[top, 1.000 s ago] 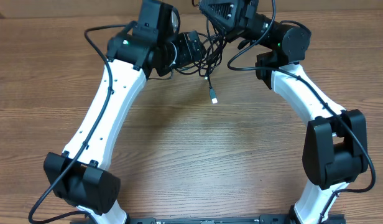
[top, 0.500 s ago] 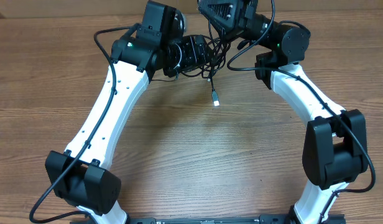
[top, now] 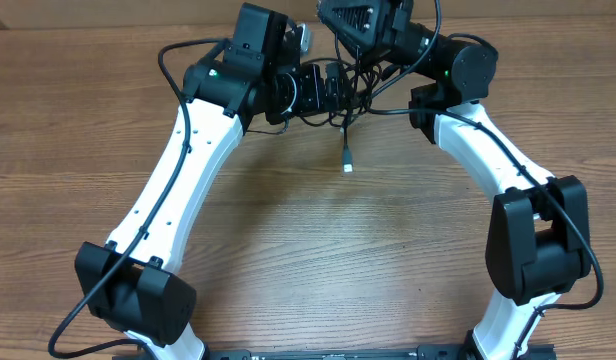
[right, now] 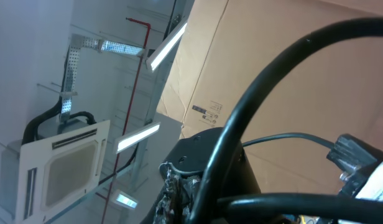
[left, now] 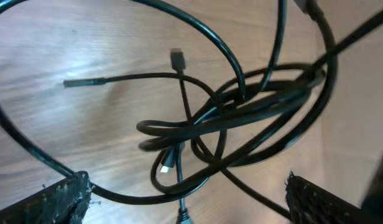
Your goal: Untangle cables
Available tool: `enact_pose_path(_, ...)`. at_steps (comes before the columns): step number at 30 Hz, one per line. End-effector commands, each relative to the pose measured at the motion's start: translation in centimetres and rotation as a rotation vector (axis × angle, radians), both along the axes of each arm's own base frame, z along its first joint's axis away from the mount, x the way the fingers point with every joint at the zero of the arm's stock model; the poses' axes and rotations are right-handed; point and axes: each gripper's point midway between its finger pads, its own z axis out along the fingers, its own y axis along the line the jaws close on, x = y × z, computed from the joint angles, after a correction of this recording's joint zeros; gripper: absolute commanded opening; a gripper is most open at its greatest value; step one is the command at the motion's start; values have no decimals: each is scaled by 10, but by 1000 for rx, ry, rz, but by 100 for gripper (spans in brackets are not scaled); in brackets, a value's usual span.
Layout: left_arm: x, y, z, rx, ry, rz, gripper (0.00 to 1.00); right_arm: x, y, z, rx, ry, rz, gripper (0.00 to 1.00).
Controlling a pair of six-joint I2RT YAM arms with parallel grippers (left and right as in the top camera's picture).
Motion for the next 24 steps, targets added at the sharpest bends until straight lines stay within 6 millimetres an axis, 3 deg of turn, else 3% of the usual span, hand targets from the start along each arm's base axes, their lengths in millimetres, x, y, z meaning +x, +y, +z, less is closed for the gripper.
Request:
enact_pose_path(1,8,-8,-23,48,16,26,100,-4,4,8,21,-16,0,4)
enact_pose_path(4,12,-19,-39,57,28,10,100,-4,5,8,24,-15,0,4)
enact_pose_path(6,22,-14,-53,104,22,42,97,-4,5,8,24,-10,4,4)
enact_pose_path(9,41,8,-77,234,-2,137,90,-8,4,11,35,-20,12,4)
enact_pose_path(14,66,51,-97,429,-58,290,82,-13,4,13,32,-50,21,4)
enact_pose_path(20,70,91,-102,564,-57,386,72,-12,2,13,30,-53,17,4)
enact_pose_path(24,65,118,-107,616,-6,421,58,-10,-2,12,26,-54,9,4)
